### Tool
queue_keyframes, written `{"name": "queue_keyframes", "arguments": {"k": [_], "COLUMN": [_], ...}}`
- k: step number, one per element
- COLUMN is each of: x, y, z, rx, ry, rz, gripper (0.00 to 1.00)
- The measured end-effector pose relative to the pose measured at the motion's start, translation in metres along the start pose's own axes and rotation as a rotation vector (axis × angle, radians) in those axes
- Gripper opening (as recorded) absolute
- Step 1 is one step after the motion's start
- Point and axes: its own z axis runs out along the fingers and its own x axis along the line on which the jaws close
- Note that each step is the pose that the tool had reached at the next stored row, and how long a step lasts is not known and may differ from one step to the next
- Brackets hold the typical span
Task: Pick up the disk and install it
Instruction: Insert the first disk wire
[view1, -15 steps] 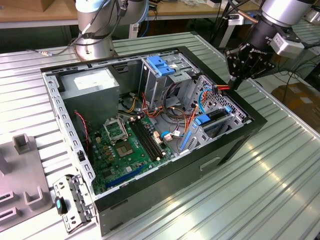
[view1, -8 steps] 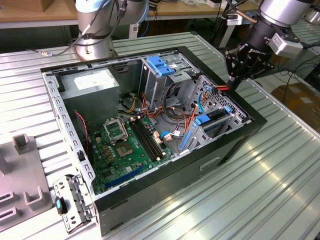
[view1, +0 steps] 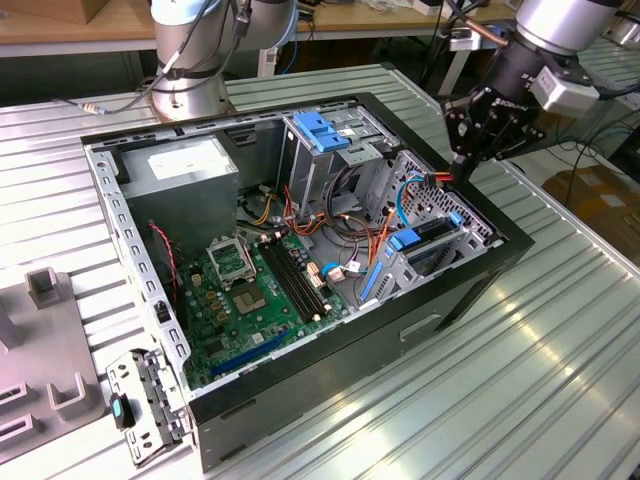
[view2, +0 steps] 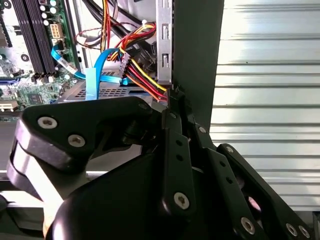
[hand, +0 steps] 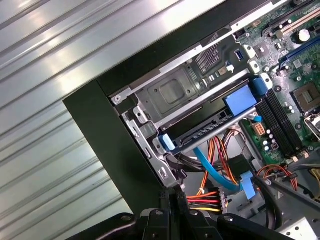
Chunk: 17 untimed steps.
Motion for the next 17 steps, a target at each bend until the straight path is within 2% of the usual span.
{"name": "queue_keyframes", "arguments": {"k": [4,10,12,17], "x": [-0.001,-0.0011,-0.0022,-0.006], "y": [0.0007,0.0007,0.0014,0.0037], "z": [0.0001,0.0004,0.0005,0.0005], "rx": [0.0011,0.0037,0.0043,0.0045], "ry": [0.0002,0.001,0.0009,0.0011], "rz": [0.039,0.138,0.154,0.168], "gripper": [0.17,0.17,0.17,0.17]}}
